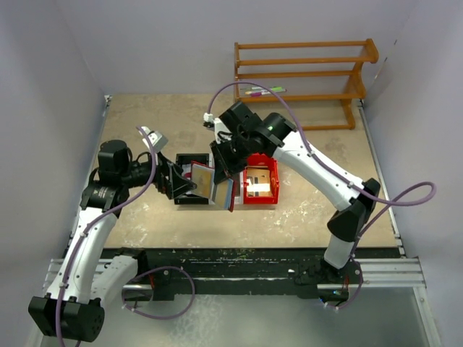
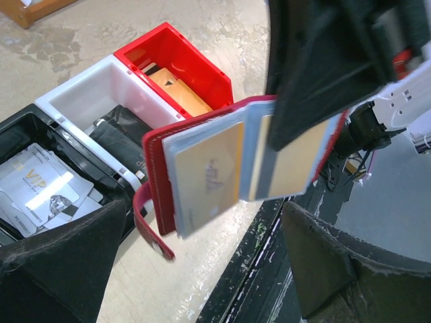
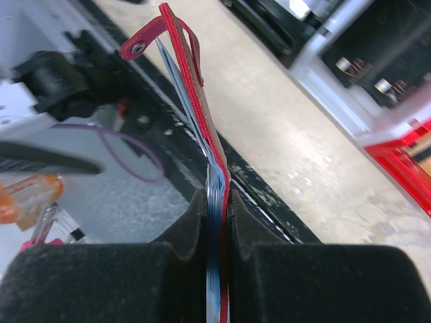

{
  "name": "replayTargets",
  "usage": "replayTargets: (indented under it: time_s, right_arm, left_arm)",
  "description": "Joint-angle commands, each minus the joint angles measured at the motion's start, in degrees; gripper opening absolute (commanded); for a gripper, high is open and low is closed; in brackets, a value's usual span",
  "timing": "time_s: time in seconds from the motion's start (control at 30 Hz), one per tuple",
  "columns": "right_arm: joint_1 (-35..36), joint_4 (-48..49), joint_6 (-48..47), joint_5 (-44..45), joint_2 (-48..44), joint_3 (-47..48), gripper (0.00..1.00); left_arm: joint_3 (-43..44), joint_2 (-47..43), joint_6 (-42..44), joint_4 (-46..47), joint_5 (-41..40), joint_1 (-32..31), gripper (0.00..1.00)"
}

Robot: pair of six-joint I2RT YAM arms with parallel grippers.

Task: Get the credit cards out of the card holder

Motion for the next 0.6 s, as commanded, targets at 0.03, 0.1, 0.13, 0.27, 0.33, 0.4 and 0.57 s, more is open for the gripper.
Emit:
replayTargets:
  time_s: [0.03,0.1,0.13,0.27,0.33,0.4,0.57]
  right_arm:
    - [-0.08,7.38,-0.40,-12.79,-5.37,2.19,0.00]
    - [-0.10,9.25,-0.68,-16.13,-6.51,2.20,0.00]
    - [-0.10,10.11,-0.80,-17.24,-7.09,2.21,0.00]
    - [-0.10,11.82,-1.63,-20.11,-8.99,2.31,0.00]
    - [-0.10,12.62,-2.28,-21.19,-10.04,1.83,0.00]
    - [-0.24,13.64,-2.97,-22.20,-11.33,0.85,0.00]
    - [-0.72,16.84,-5.31,-23.12,-14.74,-2.50,0.00]
  left_arm:
    - [-0.70,-0.74,0.04,3.06,-0.40,-0.42,0.99]
    - [-1.05,-1.45,-0.52,3.52,0.05,-0.51,0.99]
    - [-1.02,-1.86,-1.10,3.94,0.79,-0.51,0.99]
    - [0.34,-3.20,-4.19,4.53,4.23,-0.51,0.99]
    - [1.31,-3.89,-5.73,4.88,5.42,-0.51,0.99]
    - [2.11,-4.32,-8.02,5.41,7.68,-0.51,0.99]
    - [3.88,-4.75,-13.71,6.54,10.11,-0.44,1.00]
